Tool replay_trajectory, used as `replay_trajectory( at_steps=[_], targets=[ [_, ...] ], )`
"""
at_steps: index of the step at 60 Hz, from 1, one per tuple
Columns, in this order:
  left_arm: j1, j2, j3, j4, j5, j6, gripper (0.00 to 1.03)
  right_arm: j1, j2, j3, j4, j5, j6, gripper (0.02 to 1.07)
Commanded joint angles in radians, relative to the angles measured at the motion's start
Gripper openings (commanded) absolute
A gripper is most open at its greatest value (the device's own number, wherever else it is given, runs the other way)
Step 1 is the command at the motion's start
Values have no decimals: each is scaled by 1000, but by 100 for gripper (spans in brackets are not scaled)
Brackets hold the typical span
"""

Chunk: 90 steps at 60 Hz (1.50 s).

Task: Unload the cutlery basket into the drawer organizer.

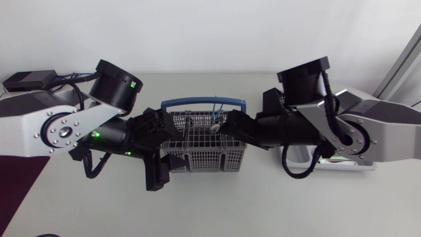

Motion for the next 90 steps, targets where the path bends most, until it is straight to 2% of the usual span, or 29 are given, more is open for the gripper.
replay_trajectory(
  at_steps=[1,30,34,46,51,56,73,86,90],
  targets=[
    [13,-17,-21,-1,-5,-7,98,12,32,24,52,-10,46,68],
    [68,-3,-22,32,-3,3,98,25,189,75,148,-5,49,64],
    [79,-3,-22,32,-3,11,98,29,196,81,160,4,49,60],
    [97,5,-32,41,4,28,98,37,227,104,171,38,49,59],
    [102,11,-33,42,6,34,98,38,239,105,190,38,49,51],
    [107,14,-35,44,6,40,98,43,245,110,193,47,51,50],
    [120,16,-41,44,17,54,98,48,264,121,194,73,51,27],
    [122,13,-44,44,18,57,98,52,265,114,183,85,51,26],
    [122,11,-47,44,20,57,98,52,262,114,183,87,48,15]
  ],
)
